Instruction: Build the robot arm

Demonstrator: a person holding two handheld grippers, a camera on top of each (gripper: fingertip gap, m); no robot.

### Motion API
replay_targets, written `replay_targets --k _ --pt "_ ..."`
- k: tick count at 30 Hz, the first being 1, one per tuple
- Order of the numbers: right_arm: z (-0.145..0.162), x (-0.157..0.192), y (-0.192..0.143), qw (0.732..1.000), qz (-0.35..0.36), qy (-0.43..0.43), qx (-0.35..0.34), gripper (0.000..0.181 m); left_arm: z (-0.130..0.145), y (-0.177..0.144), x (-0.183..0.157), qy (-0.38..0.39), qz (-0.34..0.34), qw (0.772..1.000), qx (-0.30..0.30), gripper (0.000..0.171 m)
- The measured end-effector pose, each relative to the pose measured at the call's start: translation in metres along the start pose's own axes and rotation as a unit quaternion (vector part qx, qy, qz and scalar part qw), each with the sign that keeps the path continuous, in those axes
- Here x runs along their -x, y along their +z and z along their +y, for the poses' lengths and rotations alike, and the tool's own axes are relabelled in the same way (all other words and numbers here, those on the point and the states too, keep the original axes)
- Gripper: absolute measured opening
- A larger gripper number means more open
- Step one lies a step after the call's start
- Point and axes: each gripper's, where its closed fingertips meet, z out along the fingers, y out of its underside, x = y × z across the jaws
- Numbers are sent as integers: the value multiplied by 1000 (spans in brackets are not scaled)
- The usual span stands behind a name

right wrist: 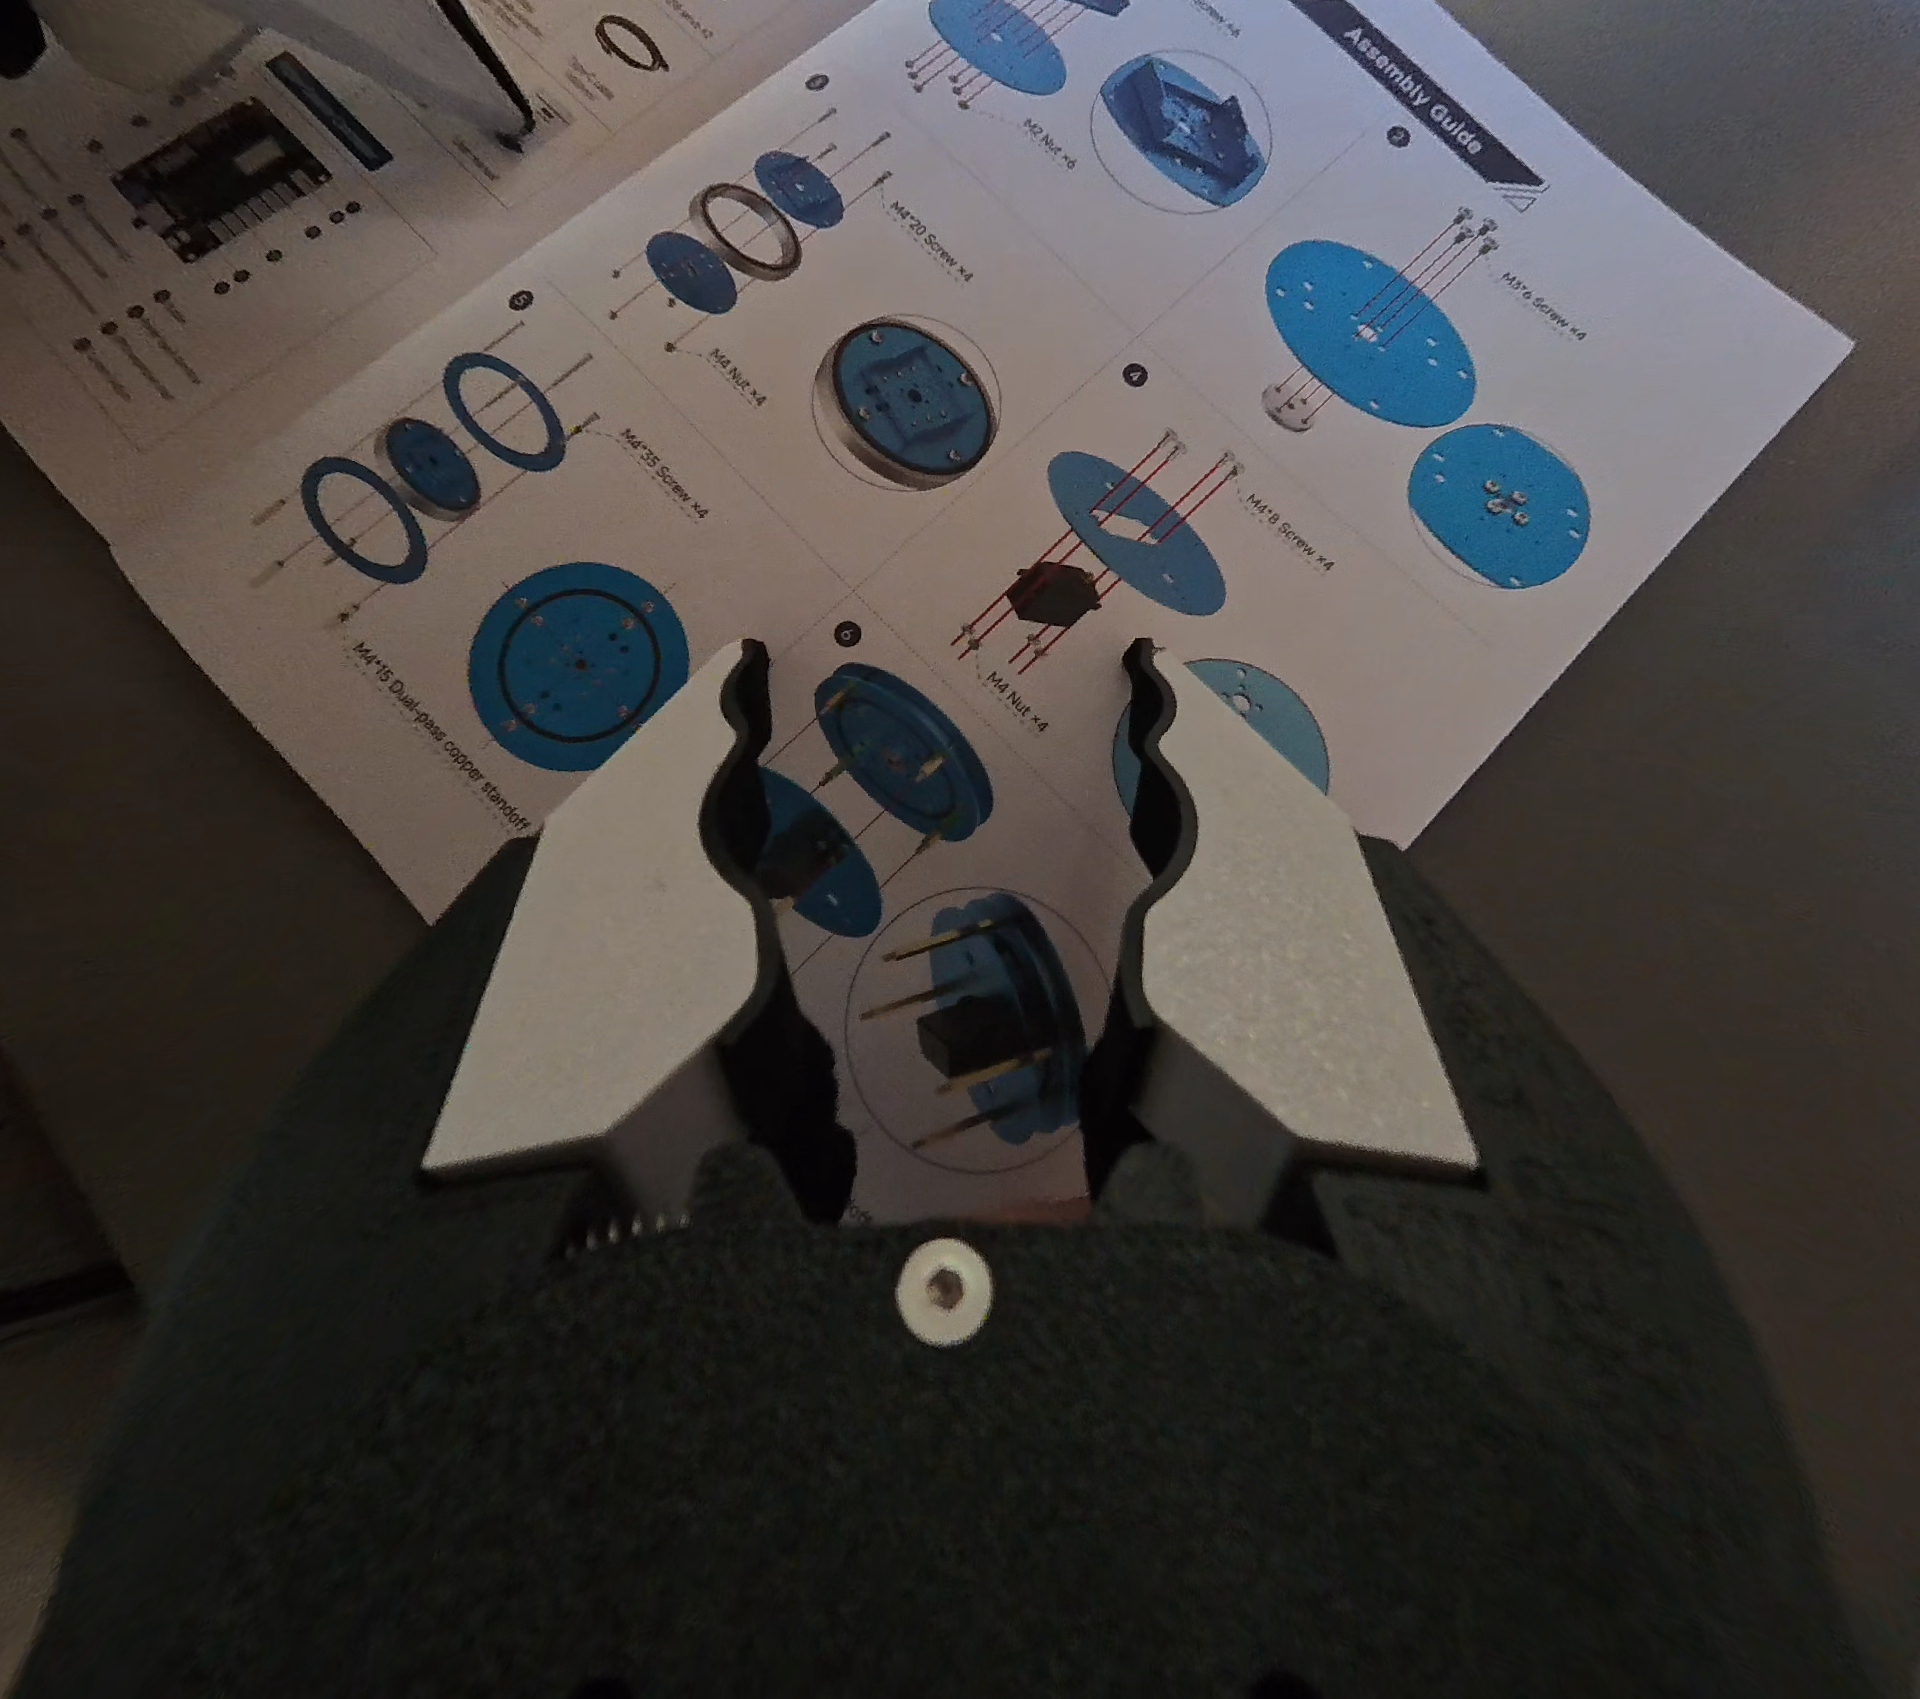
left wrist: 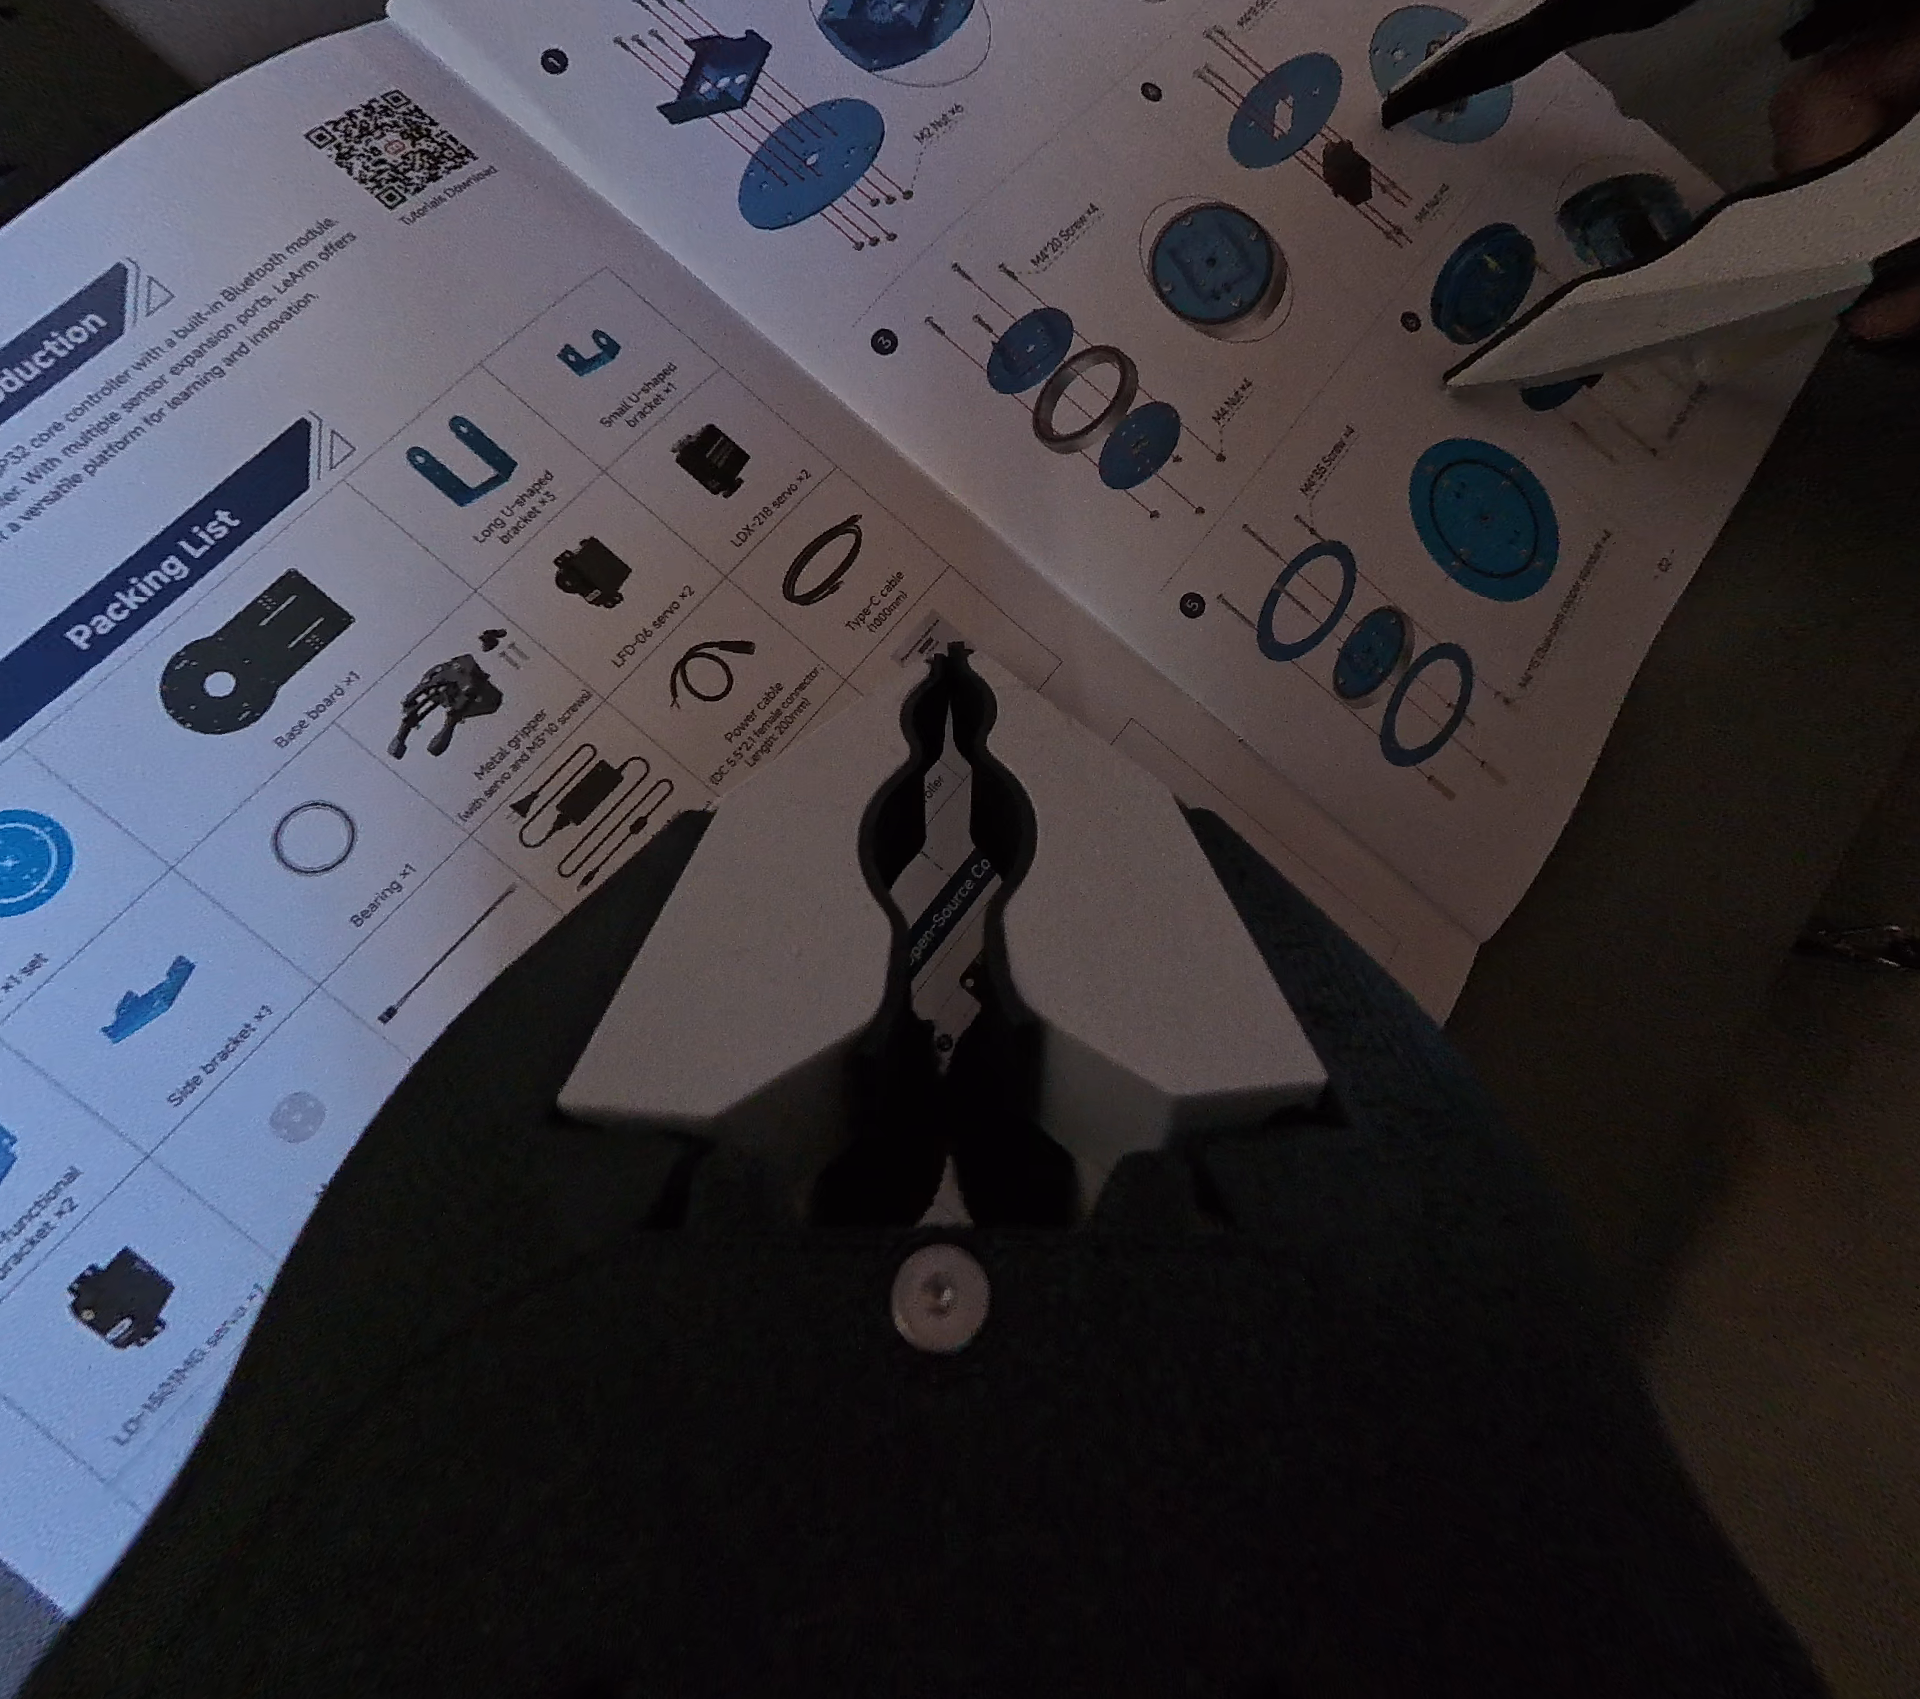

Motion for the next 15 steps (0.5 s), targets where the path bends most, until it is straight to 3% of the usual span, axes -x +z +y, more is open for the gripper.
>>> replay_targets --k 6,10,15 --pt "0 0 0 1000 0 2 2 69 0 0 1 -8 -4 1000 8 0" --pt "-2 0 -1 1000 -5 8 4 68 -8 -2 5 23 -65 997 16 0" --pt "-34 -6 -33 995 -17 44 -91 61 -66 -36 -14 -78 -12 984 -161 39"
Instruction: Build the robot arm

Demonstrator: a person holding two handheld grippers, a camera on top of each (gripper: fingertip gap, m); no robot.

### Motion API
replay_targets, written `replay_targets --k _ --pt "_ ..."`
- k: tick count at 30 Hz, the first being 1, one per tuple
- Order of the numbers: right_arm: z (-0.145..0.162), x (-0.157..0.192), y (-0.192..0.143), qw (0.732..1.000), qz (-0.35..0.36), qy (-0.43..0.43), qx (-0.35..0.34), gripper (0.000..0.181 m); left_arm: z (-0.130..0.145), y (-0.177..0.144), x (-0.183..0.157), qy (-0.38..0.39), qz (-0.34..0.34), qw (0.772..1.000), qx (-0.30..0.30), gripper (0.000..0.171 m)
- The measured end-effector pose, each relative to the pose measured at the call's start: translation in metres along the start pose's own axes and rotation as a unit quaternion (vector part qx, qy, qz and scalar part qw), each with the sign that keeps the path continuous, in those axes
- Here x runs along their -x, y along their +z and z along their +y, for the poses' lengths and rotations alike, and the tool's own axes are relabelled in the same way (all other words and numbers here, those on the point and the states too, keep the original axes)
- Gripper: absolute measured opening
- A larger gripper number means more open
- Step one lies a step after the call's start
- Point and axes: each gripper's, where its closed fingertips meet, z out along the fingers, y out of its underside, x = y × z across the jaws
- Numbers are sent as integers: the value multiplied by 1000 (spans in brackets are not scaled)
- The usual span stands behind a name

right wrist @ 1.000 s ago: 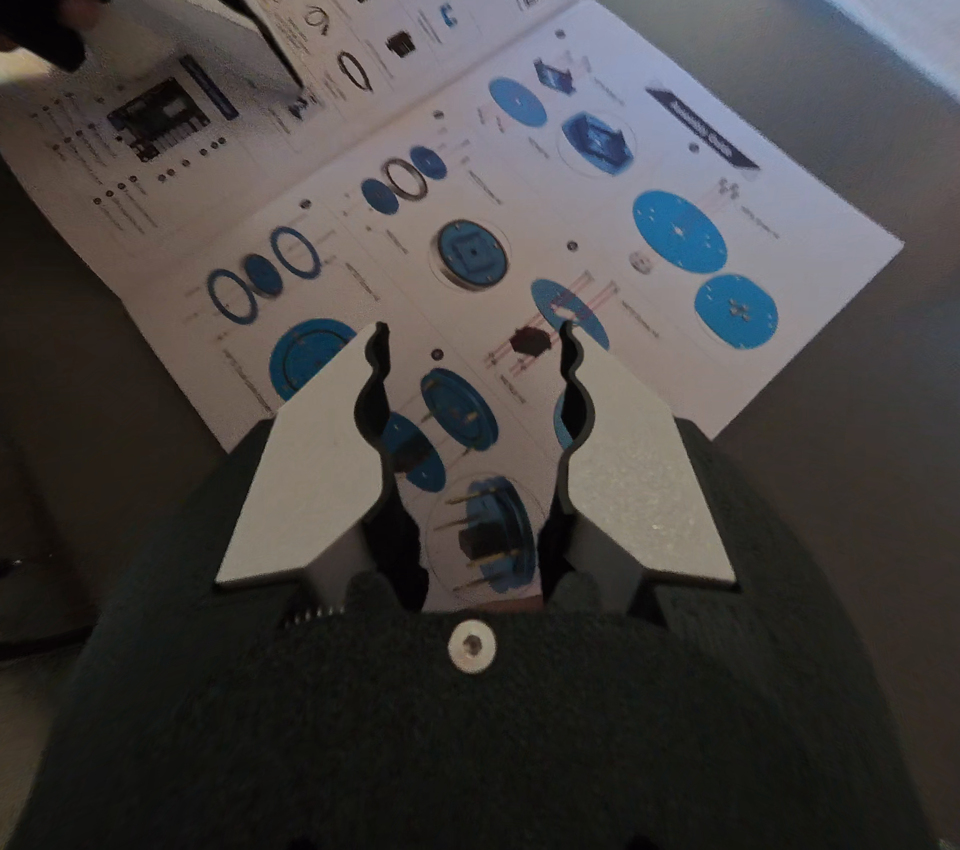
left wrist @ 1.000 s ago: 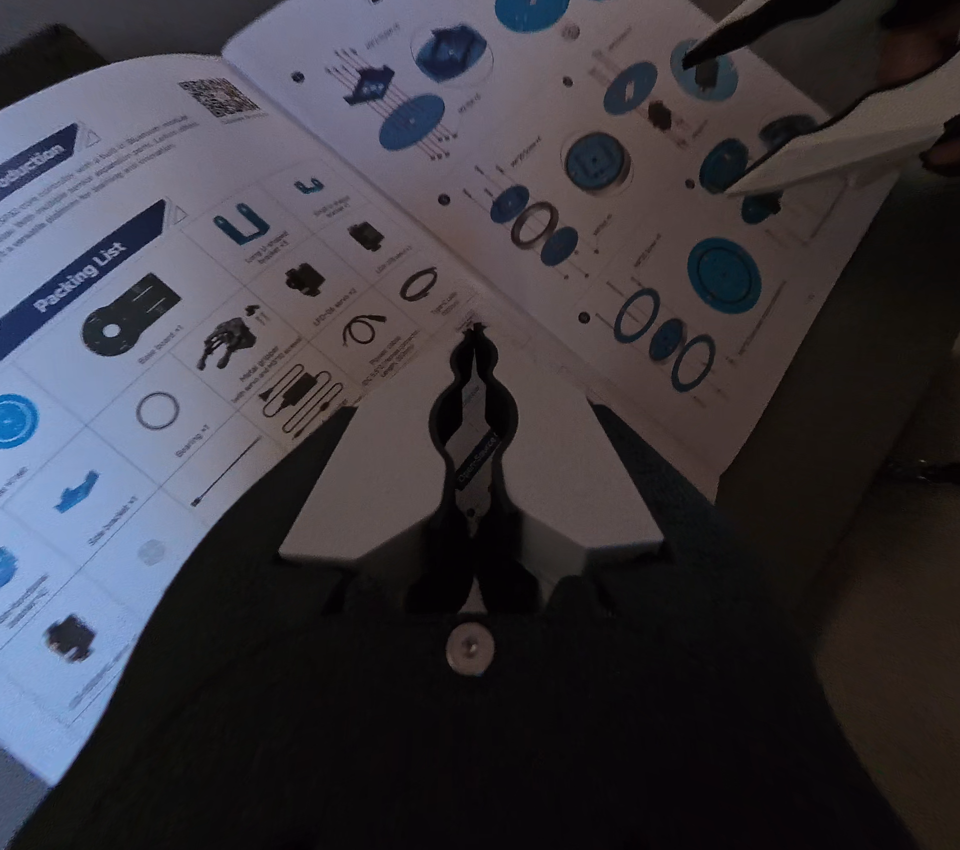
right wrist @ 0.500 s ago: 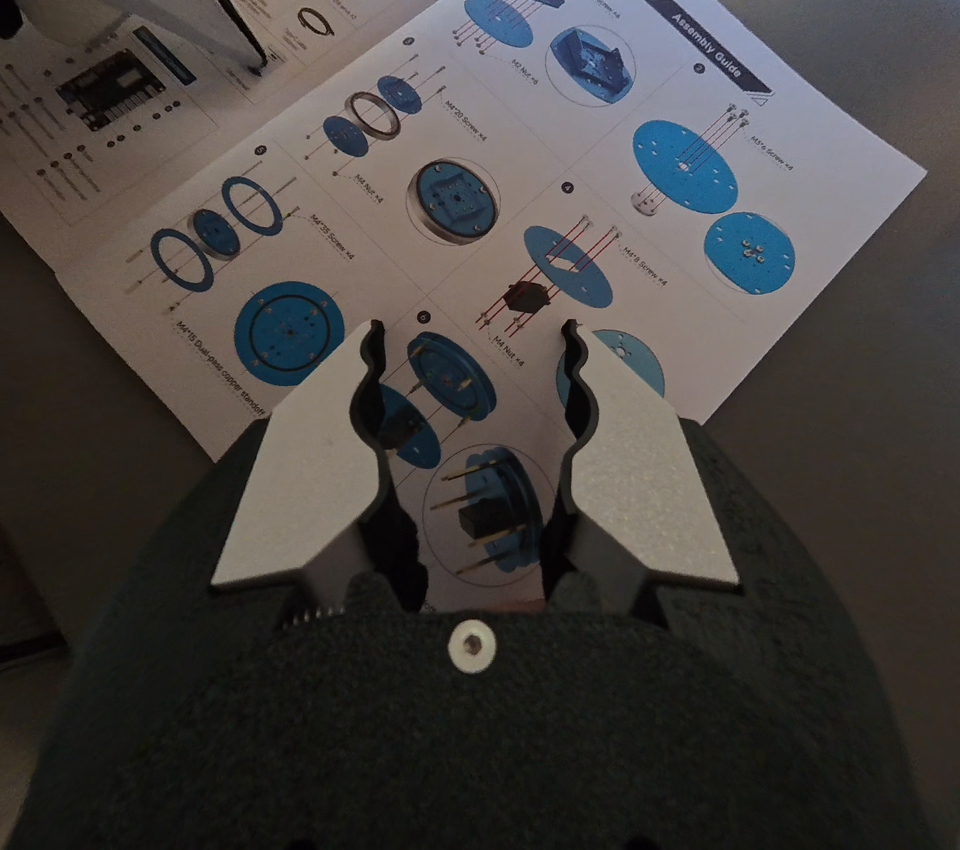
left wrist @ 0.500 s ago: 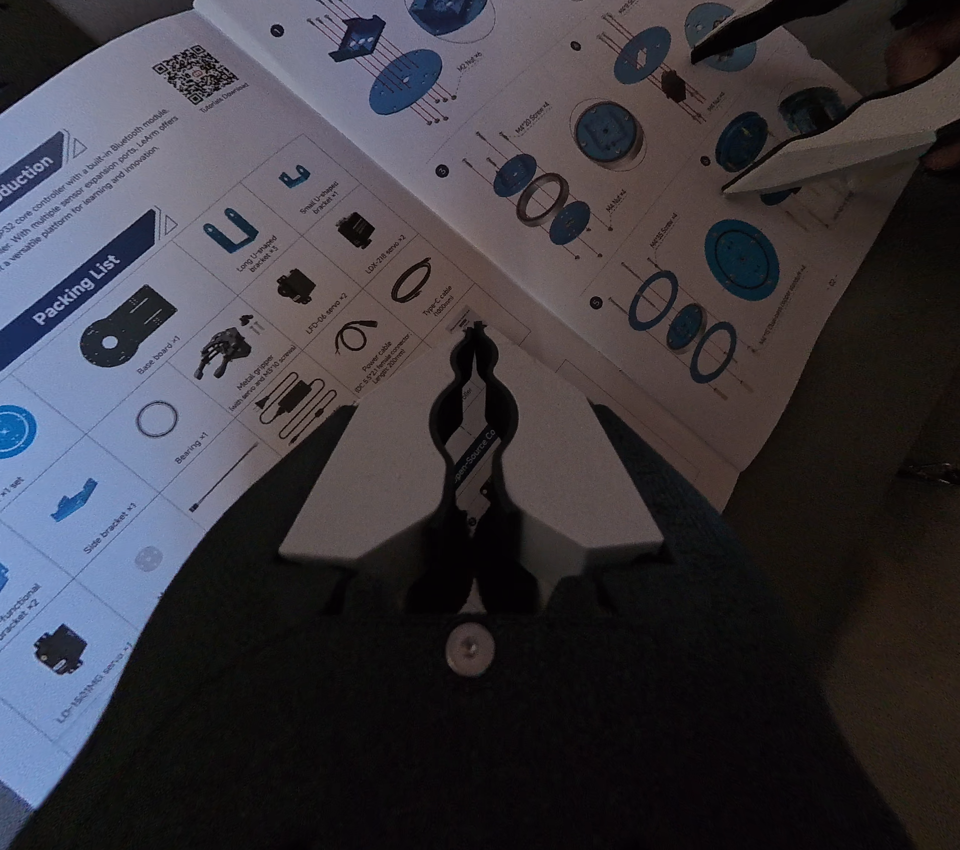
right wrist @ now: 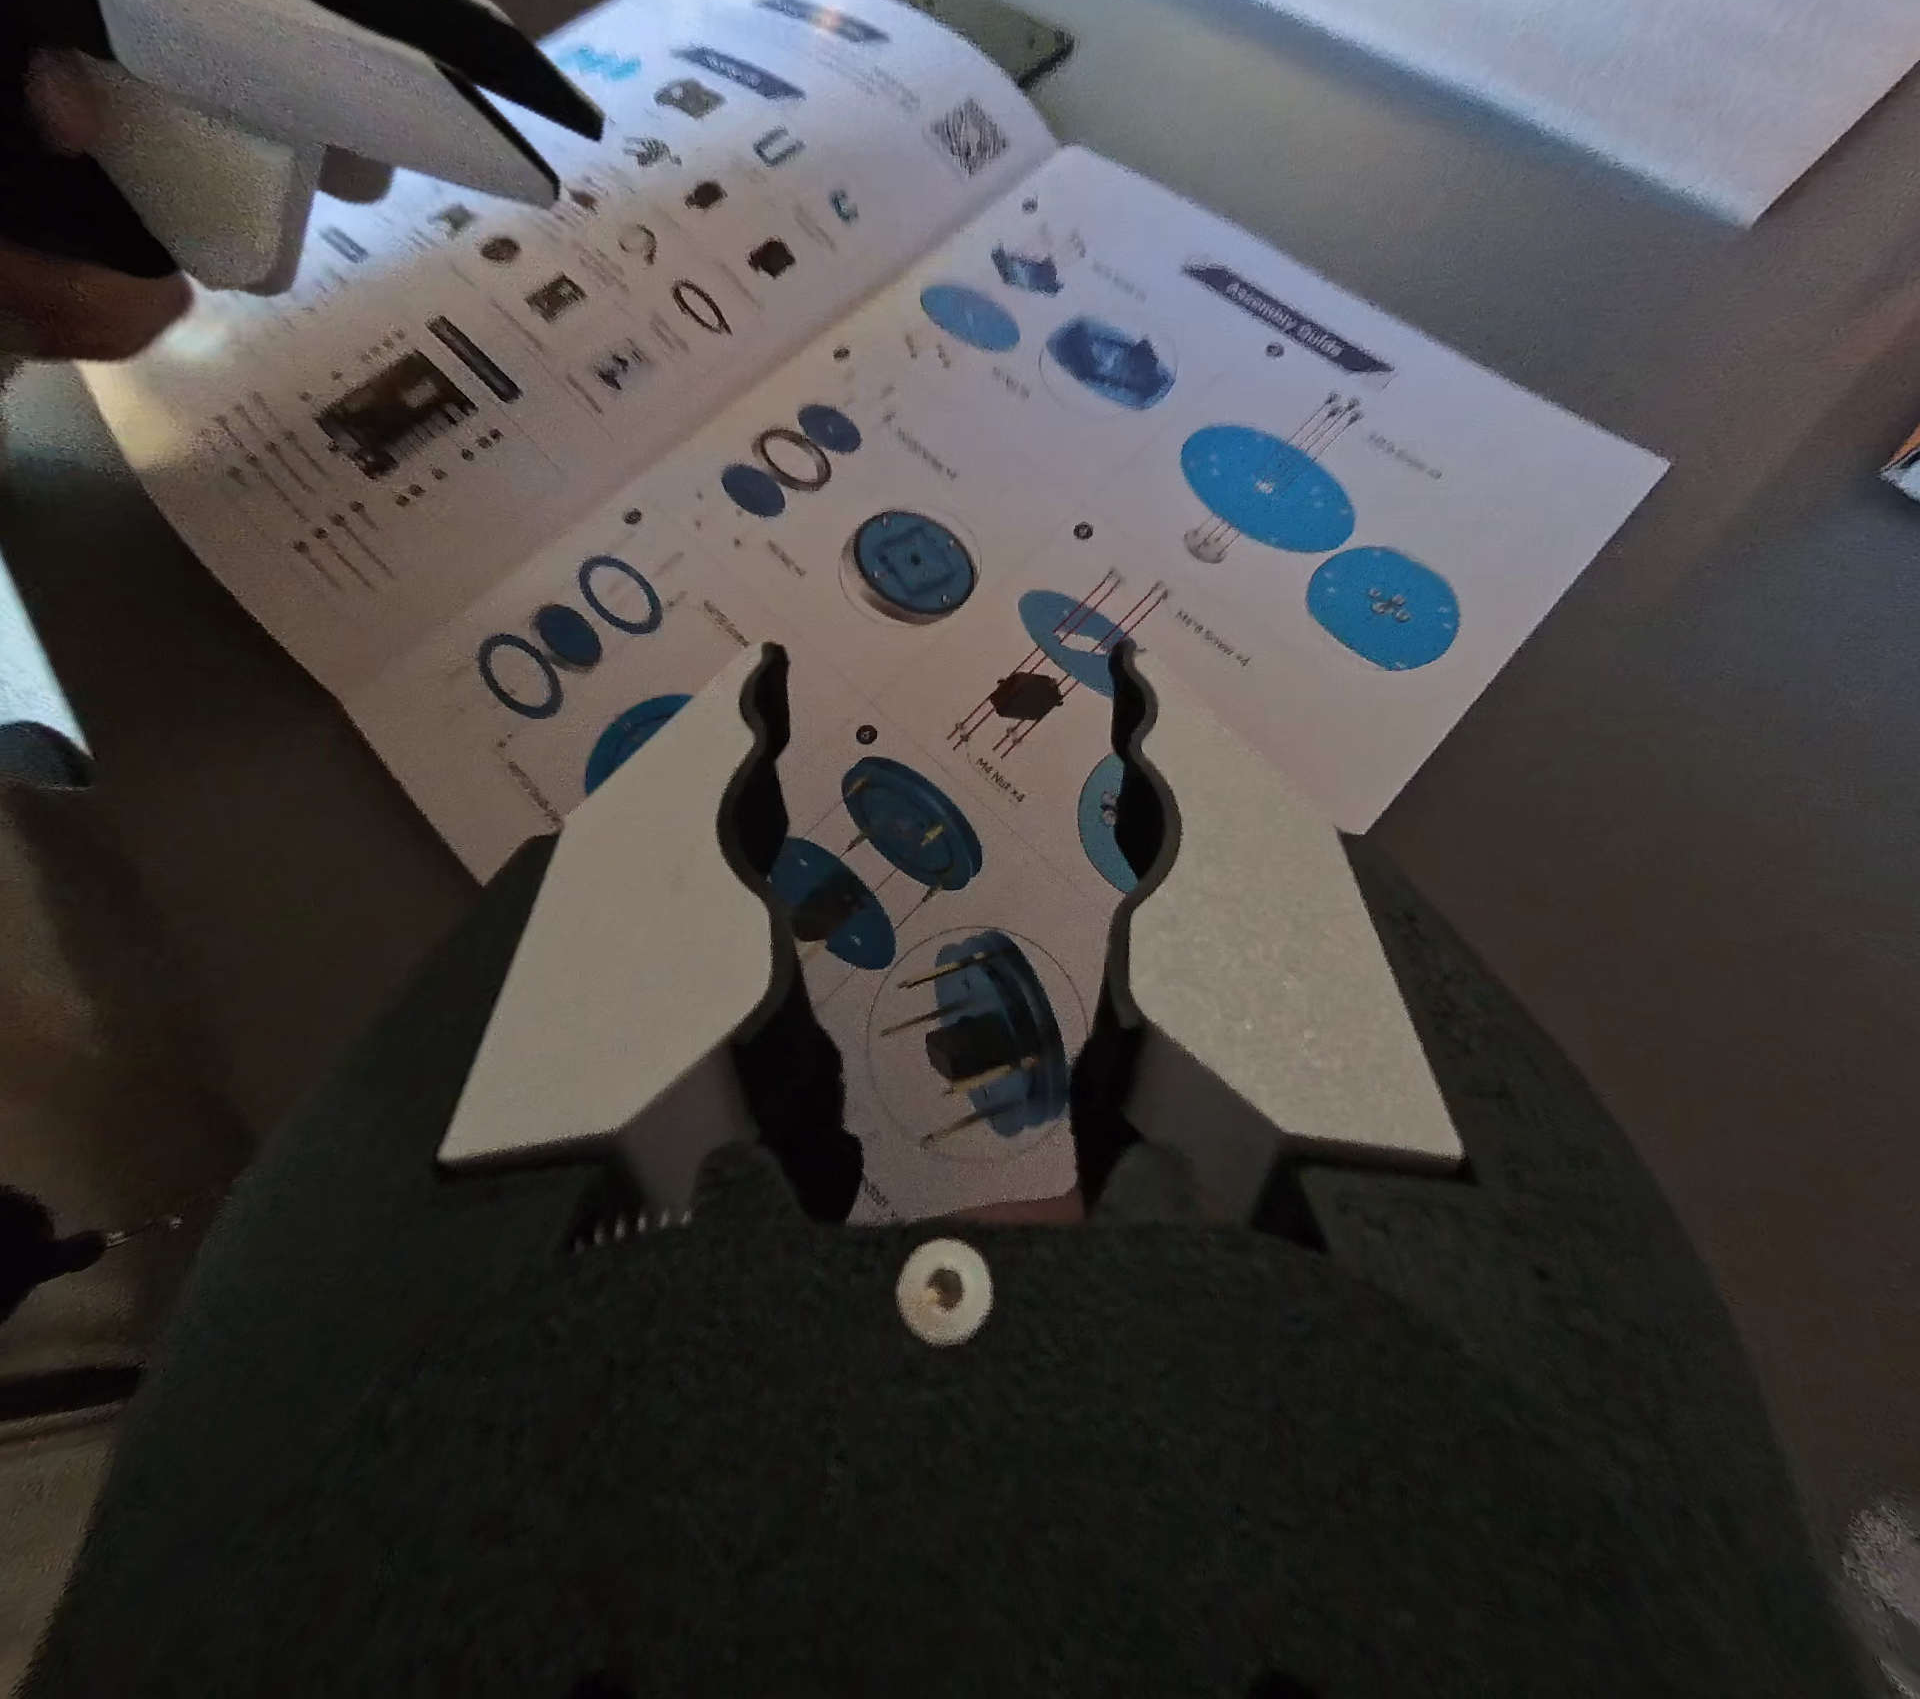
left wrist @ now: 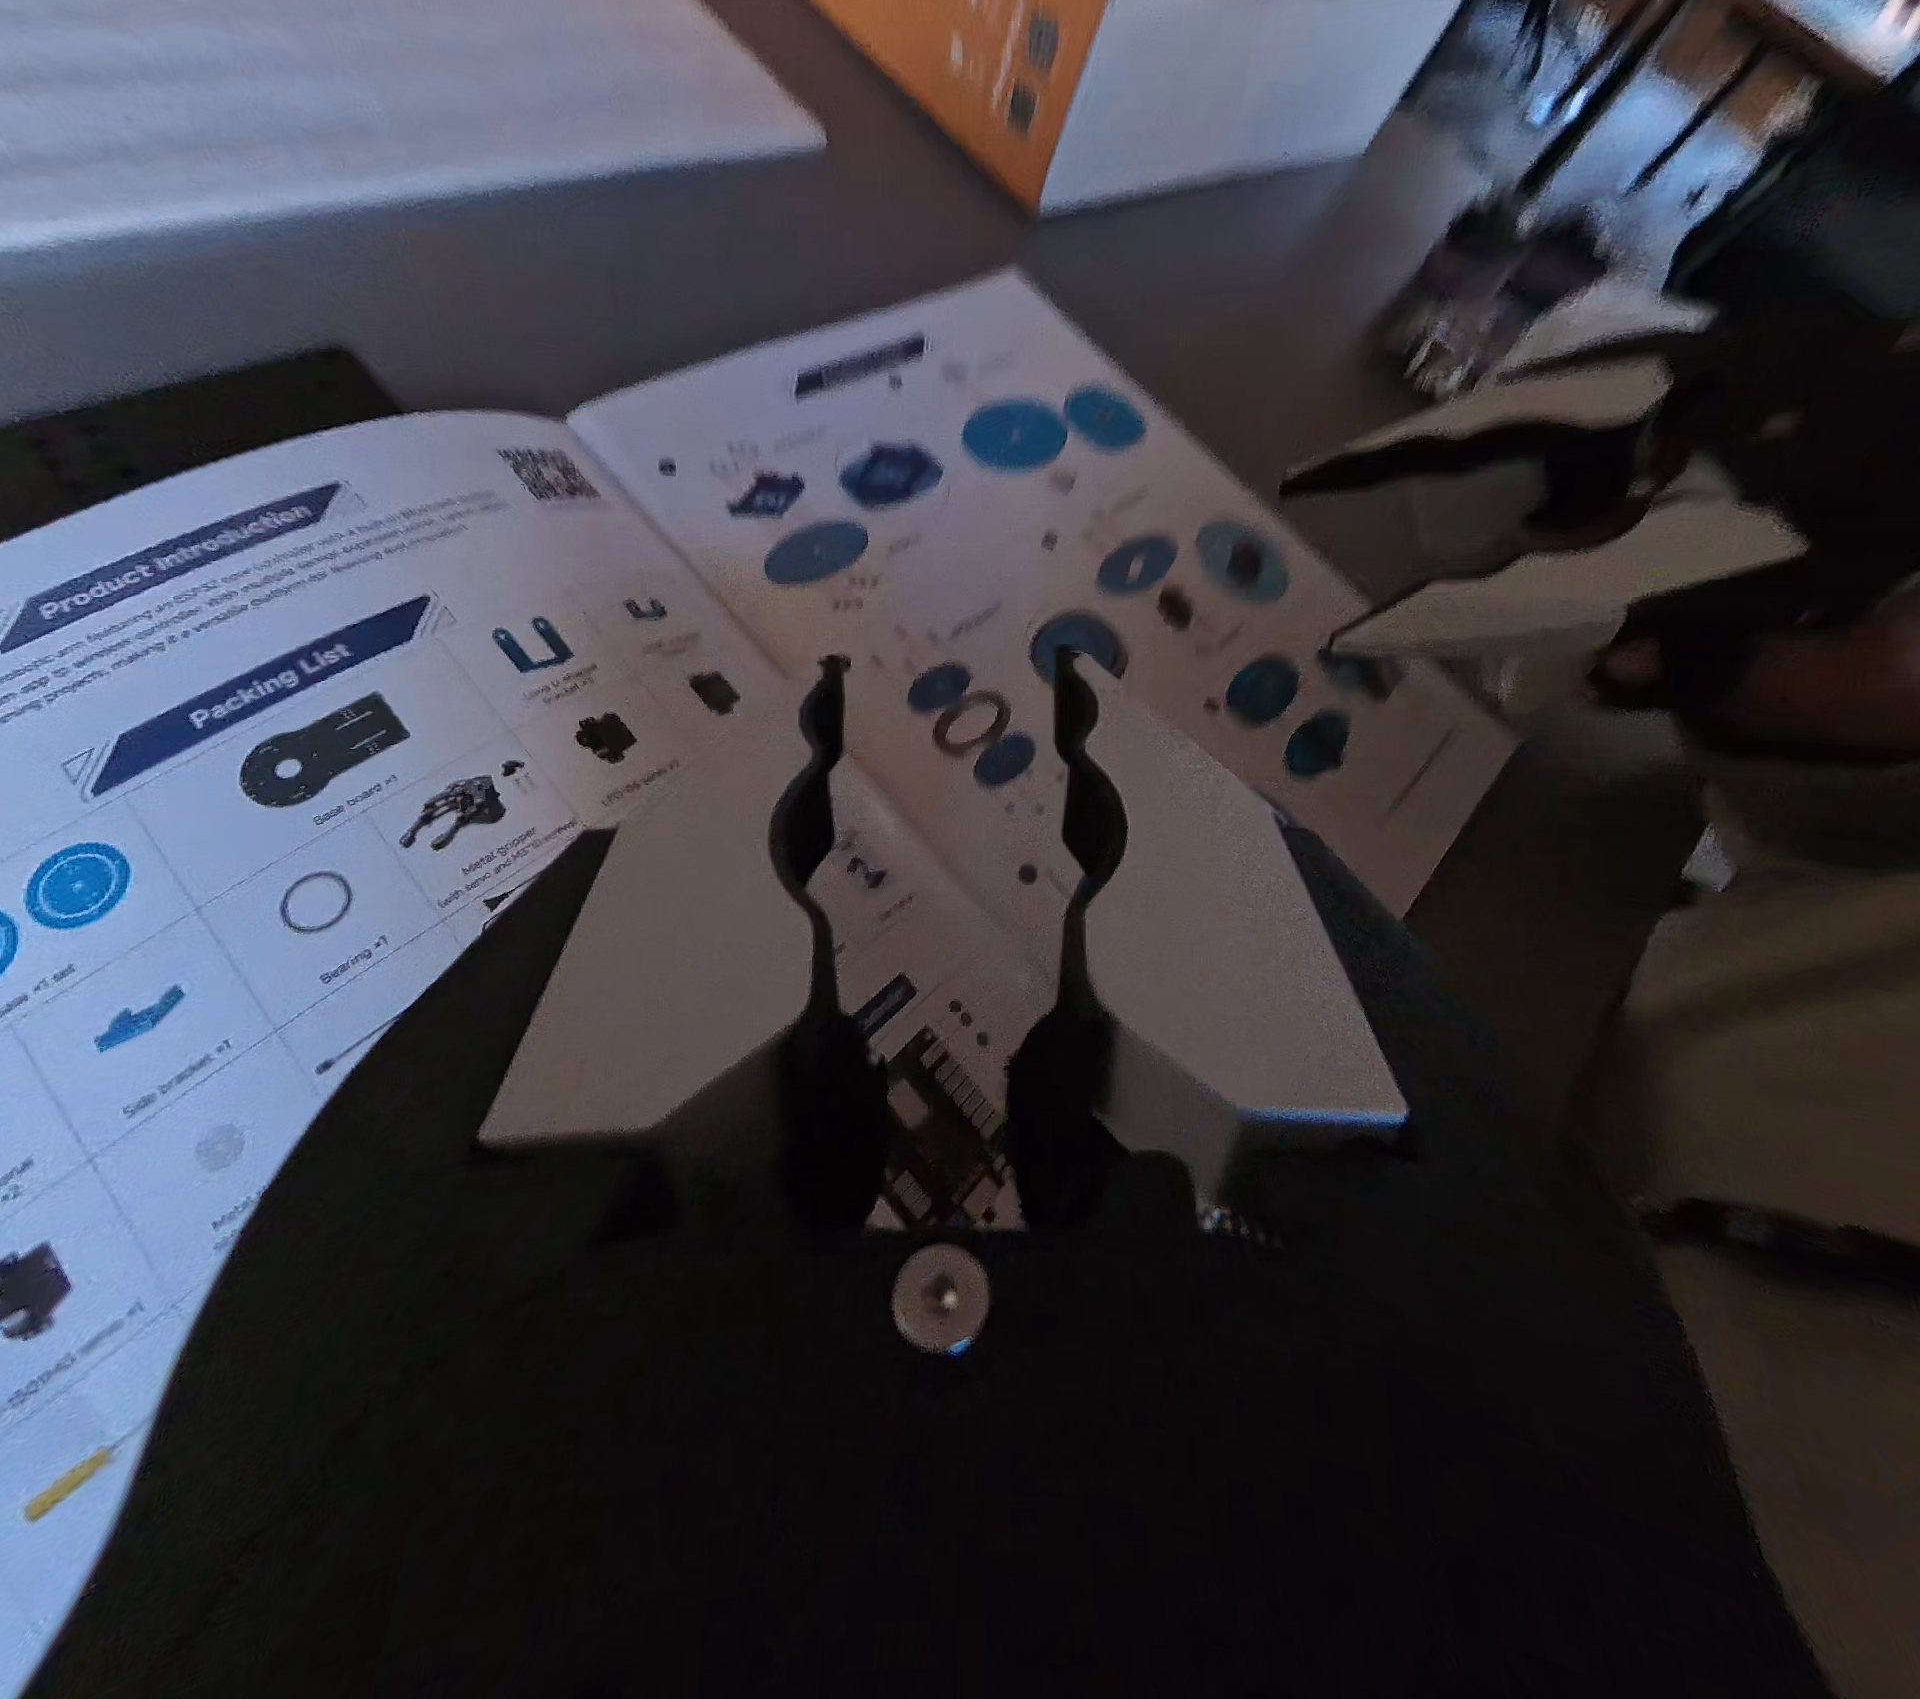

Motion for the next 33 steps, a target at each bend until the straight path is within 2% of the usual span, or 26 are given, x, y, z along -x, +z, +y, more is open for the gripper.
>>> replay_targets --k 2,5,13,20,33 --pt "-1 -4 -9 1000 3 -3 -3 62 -12 -8 1 -18 -11 999 -37 49" --pt "6 -10 -16 1000 10 -16 8 63 -11 -14 5 -3 -44 998 -47 53" --pt "8 -4 -28 999 -33 15 -9 60 -3 -17 -4 -5 -59 997 -43 53" --pt "13 -4 -36 999 -36 20 -20 60 -7 -19 -6 8 -66 997 -46 53" --pt "30 8 -45 999 -37 23 -27 60 3 -4 -23 52 -54 997 -22 52"
